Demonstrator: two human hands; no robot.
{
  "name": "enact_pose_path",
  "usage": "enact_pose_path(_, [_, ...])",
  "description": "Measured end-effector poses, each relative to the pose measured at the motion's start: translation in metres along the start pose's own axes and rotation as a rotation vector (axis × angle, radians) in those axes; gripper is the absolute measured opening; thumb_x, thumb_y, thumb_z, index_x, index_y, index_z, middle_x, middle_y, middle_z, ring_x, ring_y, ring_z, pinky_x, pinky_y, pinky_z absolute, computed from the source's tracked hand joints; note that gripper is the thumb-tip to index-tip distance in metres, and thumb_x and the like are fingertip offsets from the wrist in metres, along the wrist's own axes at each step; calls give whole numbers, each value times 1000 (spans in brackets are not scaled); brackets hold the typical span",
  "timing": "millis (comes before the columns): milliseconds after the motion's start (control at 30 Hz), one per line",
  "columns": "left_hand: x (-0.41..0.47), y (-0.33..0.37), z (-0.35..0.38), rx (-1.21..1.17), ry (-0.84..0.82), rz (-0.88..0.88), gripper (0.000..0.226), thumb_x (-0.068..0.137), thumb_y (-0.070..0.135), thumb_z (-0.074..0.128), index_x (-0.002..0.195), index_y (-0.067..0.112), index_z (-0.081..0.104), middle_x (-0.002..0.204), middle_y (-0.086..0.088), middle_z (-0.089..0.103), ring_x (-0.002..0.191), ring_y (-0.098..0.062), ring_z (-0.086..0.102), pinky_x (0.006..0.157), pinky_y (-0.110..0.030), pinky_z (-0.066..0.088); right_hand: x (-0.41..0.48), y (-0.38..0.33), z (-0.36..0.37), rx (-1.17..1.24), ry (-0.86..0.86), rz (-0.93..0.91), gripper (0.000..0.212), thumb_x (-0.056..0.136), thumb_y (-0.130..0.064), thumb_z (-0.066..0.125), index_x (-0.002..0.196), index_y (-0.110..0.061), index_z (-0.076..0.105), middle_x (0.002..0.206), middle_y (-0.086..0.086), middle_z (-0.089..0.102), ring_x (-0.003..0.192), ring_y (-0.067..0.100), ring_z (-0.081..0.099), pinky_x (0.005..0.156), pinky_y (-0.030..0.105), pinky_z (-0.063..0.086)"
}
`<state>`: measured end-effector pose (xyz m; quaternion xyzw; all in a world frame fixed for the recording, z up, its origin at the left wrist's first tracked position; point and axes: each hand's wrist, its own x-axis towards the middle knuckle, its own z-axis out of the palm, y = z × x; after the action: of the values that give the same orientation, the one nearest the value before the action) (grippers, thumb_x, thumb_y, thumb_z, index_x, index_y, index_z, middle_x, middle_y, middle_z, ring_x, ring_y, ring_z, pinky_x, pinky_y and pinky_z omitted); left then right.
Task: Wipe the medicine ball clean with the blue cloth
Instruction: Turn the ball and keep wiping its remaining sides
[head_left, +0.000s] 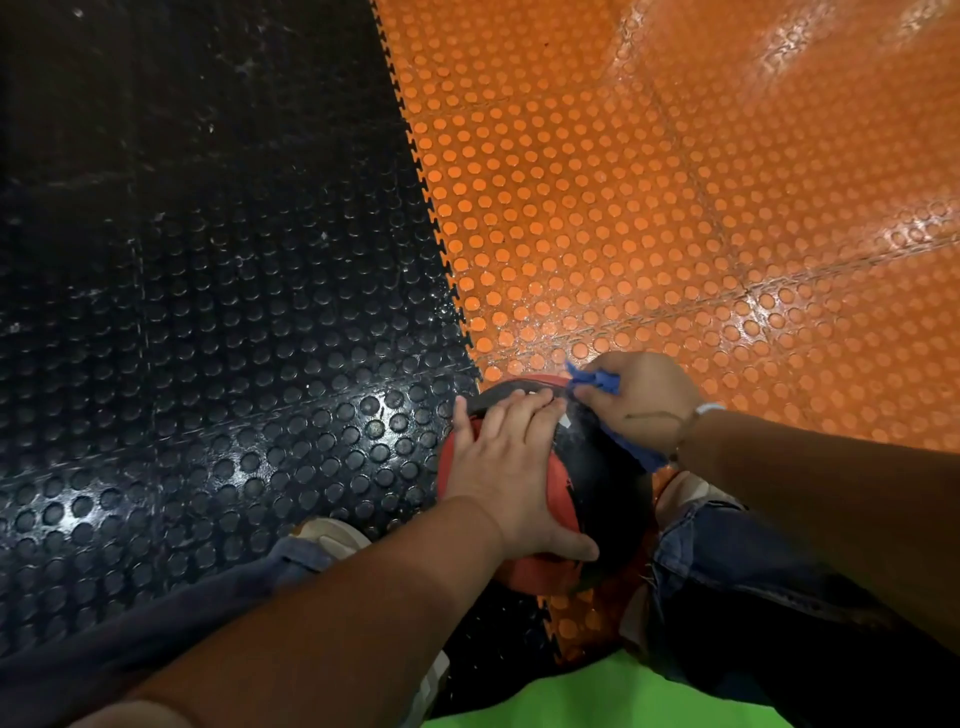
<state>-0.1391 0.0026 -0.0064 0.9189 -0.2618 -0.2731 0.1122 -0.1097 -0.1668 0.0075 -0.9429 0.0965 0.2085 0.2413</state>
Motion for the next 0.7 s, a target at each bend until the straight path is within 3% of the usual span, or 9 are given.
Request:
enact_pose_path(100, [10,3,-5,-195,41,-27,120,51,82,67,148,32,16,154,15,10,143,-10,4,114,-54,-13,12,8,3,22,50,206,25,92,-33,54,104,-12,63,78,5,56,71,22,51,62,23,37])
enact_pose_path(167, [15,4,-5,-293,80,-134,122,50,85,63,148,30,16,156,13,8,144,-10,5,116,-50,-10,15,5,4,-12,60,216,24,92,-33,53,101,-12,63,75,4,56,69,23,51,61,24,36])
enact_pose_path(267, [14,1,-3,-225,57,-298,142,45,90,58,152,20,-5,160,6,-7,147,-13,-2,115,-45,-13,1,-6,4,58,32,59,25,91,-33,55,102,-14,65,79,5,62,73,24,56,63,25,40])
enact_pose_path(367, [7,-11,-2,-182,10,-300,142,45,89,60,152,21,-4,160,4,-3,147,-12,-2,114,-46,-16,-17,-11,8,58,-25,-213,27,89,-31,59,110,-16,66,102,7,66,90,25,59,79,31,48])
enact_pose_path(400, [4,-15,-3,-176,4,-281,141,45,88,61,152,21,-3,160,5,-2,147,-11,-1,113,-46,-17,-16,-9,9,92,-37,-200,28,89,-31,60,112,-15,66,105,6,66,93,24,59,81,30,46])
enact_pose_path(467, [-1,-21,-3,-175,-7,-252,142,44,87,62,152,23,-3,160,7,-1,146,-10,1,113,-45,-16,-3,-1,11,147,-39,2,29,90,-32,58,113,-15,65,103,6,66,93,24,59,79,26,44])
enact_pose_path(567, [-5,-22,-3,-167,-17,-240,142,44,86,64,152,23,-3,159,8,-2,146,-10,1,114,-45,-15,9,1,16,19,-30,149,26,93,-31,52,105,-12,65,84,7,60,77,24,53,64,24,40])
enact_pose_path(633, [-5,-25,-4,-154,-23,-240,142,44,86,64,152,23,-3,159,8,-1,146,-10,1,114,-46,-15,3,-12,19,-54,17,23,22,93,-31,50,103,-17,63,85,3,59,76,22,52,59,21,35])
enact_pose_path(700, [-5,-31,-4,-140,-31,-232,141,44,87,63,152,23,-3,159,8,-2,146,-9,1,114,-46,-15,-10,-22,22,-123,47,-162,24,92,-33,50,111,-23,61,99,1,59,88,23,55,67,23,36])
